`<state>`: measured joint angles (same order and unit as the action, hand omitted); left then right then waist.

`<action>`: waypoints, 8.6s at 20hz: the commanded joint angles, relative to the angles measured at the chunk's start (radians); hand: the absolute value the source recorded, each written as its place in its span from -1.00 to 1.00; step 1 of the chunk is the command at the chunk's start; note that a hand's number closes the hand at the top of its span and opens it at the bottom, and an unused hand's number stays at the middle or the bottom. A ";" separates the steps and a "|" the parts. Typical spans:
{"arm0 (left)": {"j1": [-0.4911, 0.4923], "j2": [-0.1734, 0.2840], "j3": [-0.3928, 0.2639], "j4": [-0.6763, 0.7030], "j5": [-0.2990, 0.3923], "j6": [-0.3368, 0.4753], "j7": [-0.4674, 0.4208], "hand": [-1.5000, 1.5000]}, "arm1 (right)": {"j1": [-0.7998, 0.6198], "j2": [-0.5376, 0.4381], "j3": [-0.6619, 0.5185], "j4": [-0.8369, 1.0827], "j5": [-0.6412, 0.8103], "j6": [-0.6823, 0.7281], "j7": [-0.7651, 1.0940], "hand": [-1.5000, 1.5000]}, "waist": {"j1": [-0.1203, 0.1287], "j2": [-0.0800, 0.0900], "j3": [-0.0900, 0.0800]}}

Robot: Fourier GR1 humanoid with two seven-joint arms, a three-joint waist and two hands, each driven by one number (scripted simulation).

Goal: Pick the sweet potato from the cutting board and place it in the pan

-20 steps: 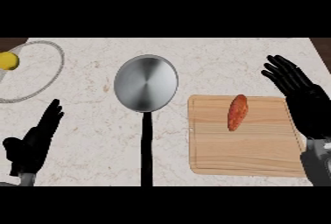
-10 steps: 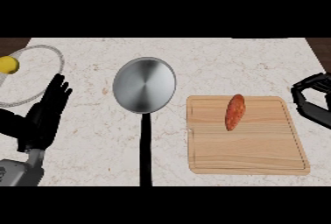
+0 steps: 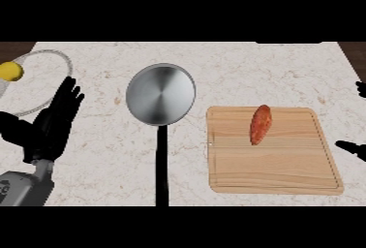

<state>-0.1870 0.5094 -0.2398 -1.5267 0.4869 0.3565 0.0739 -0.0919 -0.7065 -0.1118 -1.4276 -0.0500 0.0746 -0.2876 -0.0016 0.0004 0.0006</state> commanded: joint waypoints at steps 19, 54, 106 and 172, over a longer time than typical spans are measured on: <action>-0.058 -0.076 0.046 0.096 -0.051 -0.043 -0.002 0.00 | -0.381 -0.084 0.433 0.032 0.320 0.482 0.487 -1.00 | 0.002 0.004 -0.003; -0.015 -0.197 0.167 -0.051 -0.239 -0.139 0.158 0.00 | -0.451 0.290 0.394 0.156 0.850 0.521 0.597 -1.00 | 0.007 0.001 0.000; -0.075 -0.330 0.201 -0.014 -0.348 -0.292 0.173 0.00 | -0.900 0.705 0.588 0.354 1.129 0.061 1.002 1.00 | 0.170 -0.010 -0.008; 0.018 -0.293 0.330 -0.040 -0.324 -0.292 0.145 0.00 | -0.811 0.702 0.515 0.697 0.355 -1.023 0.683 -1.00 | 0.008 0.001 0.001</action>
<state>-0.1914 0.1914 0.0439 -1.5714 0.1309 0.0829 0.2241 -0.9854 -0.0032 0.4705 -0.6140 0.3765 -0.8749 0.5010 0.0410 0.0119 0.0015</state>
